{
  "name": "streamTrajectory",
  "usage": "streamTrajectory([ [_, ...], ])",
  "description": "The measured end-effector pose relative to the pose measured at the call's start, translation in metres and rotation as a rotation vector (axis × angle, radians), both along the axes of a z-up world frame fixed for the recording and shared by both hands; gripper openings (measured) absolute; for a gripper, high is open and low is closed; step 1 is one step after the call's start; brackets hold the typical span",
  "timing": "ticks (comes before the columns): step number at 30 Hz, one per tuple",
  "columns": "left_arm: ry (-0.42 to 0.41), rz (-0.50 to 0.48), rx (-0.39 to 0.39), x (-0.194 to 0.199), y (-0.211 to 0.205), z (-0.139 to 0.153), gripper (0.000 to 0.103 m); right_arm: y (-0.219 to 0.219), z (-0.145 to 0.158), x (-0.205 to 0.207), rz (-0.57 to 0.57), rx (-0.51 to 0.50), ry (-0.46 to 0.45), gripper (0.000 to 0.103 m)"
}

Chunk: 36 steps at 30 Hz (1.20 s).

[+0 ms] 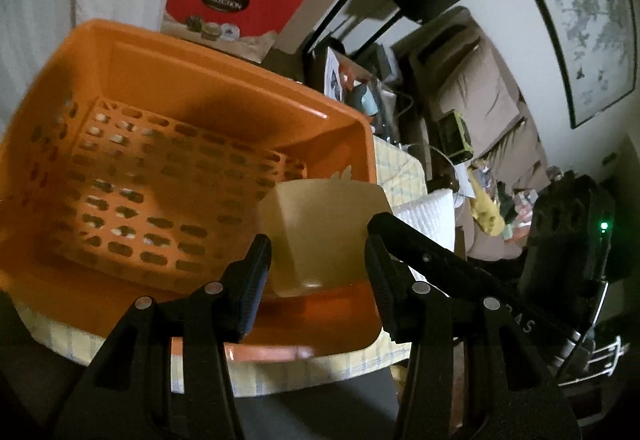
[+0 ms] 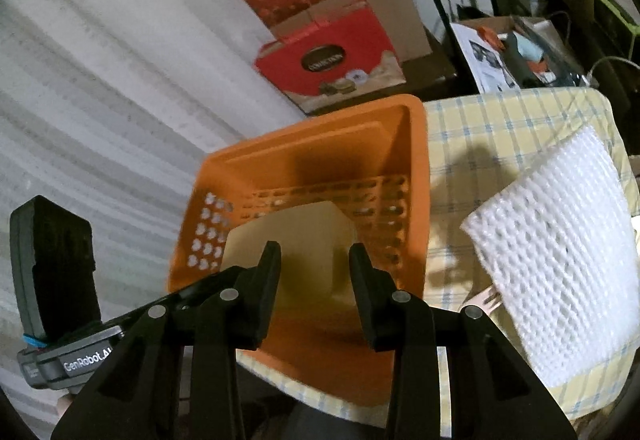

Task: Organize objects
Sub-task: 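Lower the jar into the orange basket and open the left tool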

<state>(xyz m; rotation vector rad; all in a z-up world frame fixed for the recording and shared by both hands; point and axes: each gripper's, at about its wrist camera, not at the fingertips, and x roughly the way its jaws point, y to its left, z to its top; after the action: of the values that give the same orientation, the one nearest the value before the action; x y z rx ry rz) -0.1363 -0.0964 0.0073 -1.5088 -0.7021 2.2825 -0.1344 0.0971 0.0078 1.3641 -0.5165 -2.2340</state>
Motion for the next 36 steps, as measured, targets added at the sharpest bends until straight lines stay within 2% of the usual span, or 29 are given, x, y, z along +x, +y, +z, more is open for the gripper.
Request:
streamTrajectory([
  [9, -0.029, -0.005, 0.002, -0.060, 0.012, -0.005, 0.045, -0.005, 0.004, -0.048, -0.032, 0.096, 0.050, 0.036],
  [15, -0.099, 0.005, 0.069, -0.100, 0.009, -0.027, 0.046, -0.008, -0.008, -0.078, -0.020, 0.157, 0.031, 0.038],
  [20, -0.167, 0.014, 0.076, -0.110, 0.006, -0.059, 0.046, -0.020, -0.031, -0.087, 0.029, 0.238, -0.002, 0.031],
  [25, -0.180, 0.015, 0.070, -0.101, -0.001, -0.070, 0.047, -0.024, -0.030, -0.076, 0.055, 0.260, 0.054, 0.032],
  [27, -0.160, 0.009, 0.055, -0.096, -0.004, -0.067, 0.047, -0.022, -0.024, -0.069, 0.062, 0.252, 0.080, 0.033],
  [31, -0.116, -0.002, 0.038, -0.082, -0.006, -0.054, 0.055, -0.017, -0.007, -0.053, 0.074, 0.255, 0.125, 0.035],
  [32, -0.103, -0.003, 0.030, -0.079, -0.006, -0.050, 0.061, -0.014, -0.003, -0.049, 0.077, 0.255, 0.136, 0.035],
  [35, -0.054, -0.003, -0.004, -0.068, -0.003, -0.035, 0.077, -0.006, 0.011, -0.034, 0.082, 0.275, 0.175, 0.046],
  [36, -0.037, -0.008, -0.016, -0.064, -0.001, -0.029, 0.080, -0.004, 0.015, -0.029, 0.081, 0.285, 0.191, 0.051],
])
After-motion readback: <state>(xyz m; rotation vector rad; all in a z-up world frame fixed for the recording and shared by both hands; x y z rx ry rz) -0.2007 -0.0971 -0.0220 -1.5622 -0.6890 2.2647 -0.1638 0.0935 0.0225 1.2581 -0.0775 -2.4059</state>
